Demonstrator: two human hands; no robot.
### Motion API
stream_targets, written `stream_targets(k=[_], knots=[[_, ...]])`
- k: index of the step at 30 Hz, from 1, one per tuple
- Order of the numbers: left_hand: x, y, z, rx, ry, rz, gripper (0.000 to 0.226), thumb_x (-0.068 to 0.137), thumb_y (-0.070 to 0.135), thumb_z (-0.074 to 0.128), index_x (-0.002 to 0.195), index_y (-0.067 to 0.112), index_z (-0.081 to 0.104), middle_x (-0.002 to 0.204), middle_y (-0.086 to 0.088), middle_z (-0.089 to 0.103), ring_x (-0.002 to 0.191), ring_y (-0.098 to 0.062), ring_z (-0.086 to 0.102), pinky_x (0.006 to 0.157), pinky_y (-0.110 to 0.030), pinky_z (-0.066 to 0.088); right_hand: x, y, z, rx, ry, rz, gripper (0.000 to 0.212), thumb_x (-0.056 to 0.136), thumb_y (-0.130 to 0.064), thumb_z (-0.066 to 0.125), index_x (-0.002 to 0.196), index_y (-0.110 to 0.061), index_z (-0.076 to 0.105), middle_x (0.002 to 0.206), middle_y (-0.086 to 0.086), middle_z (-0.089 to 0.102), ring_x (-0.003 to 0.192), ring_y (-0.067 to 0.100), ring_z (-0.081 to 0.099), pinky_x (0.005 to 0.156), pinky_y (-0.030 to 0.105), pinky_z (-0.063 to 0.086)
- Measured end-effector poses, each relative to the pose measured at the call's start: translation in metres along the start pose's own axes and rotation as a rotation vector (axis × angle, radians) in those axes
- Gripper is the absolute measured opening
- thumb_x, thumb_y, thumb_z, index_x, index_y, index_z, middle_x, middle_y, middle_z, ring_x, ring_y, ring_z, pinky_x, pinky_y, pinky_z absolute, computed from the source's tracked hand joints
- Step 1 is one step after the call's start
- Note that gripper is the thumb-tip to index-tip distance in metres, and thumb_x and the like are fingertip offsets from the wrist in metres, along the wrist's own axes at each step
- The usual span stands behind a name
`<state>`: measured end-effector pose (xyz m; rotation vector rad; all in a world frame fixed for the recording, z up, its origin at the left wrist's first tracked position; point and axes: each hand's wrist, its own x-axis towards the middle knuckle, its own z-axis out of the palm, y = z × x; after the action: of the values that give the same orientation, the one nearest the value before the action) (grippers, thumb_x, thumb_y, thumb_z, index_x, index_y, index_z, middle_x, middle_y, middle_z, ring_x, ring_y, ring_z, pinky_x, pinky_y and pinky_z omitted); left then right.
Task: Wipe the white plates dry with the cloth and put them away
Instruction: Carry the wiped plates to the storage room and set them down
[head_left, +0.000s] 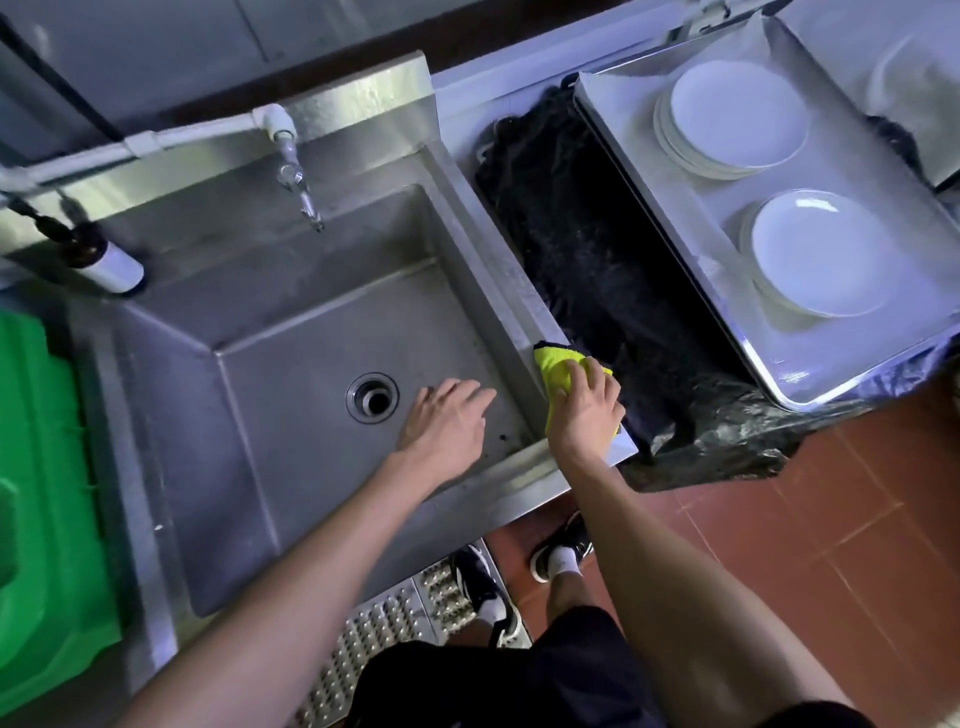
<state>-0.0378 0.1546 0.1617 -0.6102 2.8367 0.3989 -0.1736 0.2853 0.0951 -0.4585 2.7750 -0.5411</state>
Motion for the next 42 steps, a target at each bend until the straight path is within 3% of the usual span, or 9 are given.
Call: stream_targets(k=[6,14,21,28,33,38,42], knots=[[0.0,0.003,-0.002,0.017,-0.003,0.014,0.041,0.102,0.027,0.048,0.143,0.023,0.051,0.142,0.001,0.055,0.133,-0.022,0.045,0.107,-0.041,0.035,-0.004,0.007,-0.007,-0.089,-0.045,-0.013,0.037,0.096,-0.022,0.055,0.132,-0.024,0.048,0.149,0.002,0.038,0.132,0.032,0.033,0.094,0.049,0.032],[0.02,0.025,-0.018,-0.003,0.028,0.108,0.046,0.102,0.027,0.048,0.148,0.022,0.046,0.147,0.002,0.05,0.136,-0.022,0.041,0.107,-0.043,0.036,-0.01,0.016,-0.062,0.008,-0.07,-0.096,0.049,0.102,-0.037,0.05,0.149,-0.025,0.044,0.157,-0.001,0.04,0.142,0.03,0.035,0.104,0.05,0.035],[0.063,0.073,-0.036,-0.085,0.082,0.162,0.049,0.1,0.027,0.053,0.149,0.026,0.048,0.15,0.006,0.052,0.136,-0.021,0.044,0.107,-0.041,0.037,-0.003,0.057,-0.14,0.047,0.035,-0.122,0.043,0.101,-0.025,0.053,0.143,-0.016,0.053,0.149,0.001,0.052,0.131,0.033,0.049,0.099,0.049,0.047],[0.109,0.149,-0.046,-0.292,0.124,0.193,0.046,0.097,0.024,0.06,0.143,0.021,0.058,0.144,-0.001,0.059,0.13,-0.027,0.054,0.107,-0.042,0.045,0.029,0.128,-0.191,0.223,0.088,-0.046,0.041,0.101,-0.019,0.055,0.141,-0.016,0.054,0.144,0.004,0.056,0.131,0.03,0.048,0.107,0.04,0.039],[0.152,0.224,-0.048,-0.481,0.085,0.112,0.044,0.099,0.026,0.06,0.142,0.022,0.058,0.144,-0.001,0.06,0.131,-0.023,0.055,0.11,-0.034,0.041,0.069,0.187,-0.227,0.34,0.11,-0.011,0.043,0.101,-0.021,0.054,0.143,-0.017,0.053,0.146,0.003,0.055,0.131,0.026,0.051,0.11,0.041,0.041],[0.192,0.288,-0.046,-0.625,0.061,-0.034,0.045,0.098,0.024,0.061,0.142,0.025,0.059,0.131,-0.006,0.066,0.126,-0.023,0.057,0.106,-0.031,0.043,0.112,0.237,-0.26,0.436,0.11,0.007,0.044,0.101,-0.016,0.053,0.145,-0.016,0.052,0.149,0.003,0.052,0.139,0.022,0.044,0.115,0.036,0.036],[0.222,0.324,-0.05,-0.754,0.091,-0.136,0.043,0.099,0.024,0.06,0.142,0.029,0.058,0.136,-0.002,0.061,0.123,-0.013,0.055,0.1,-0.027,0.042,0.146,0.262,-0.277,0.488,0.075,-0.01,0.044,0.101,-0.017,0.053,0.145,-0.016,0.05,0.151,0.002,0.05,0.133,0.025,0.05,0.113,0.039,0.038]])
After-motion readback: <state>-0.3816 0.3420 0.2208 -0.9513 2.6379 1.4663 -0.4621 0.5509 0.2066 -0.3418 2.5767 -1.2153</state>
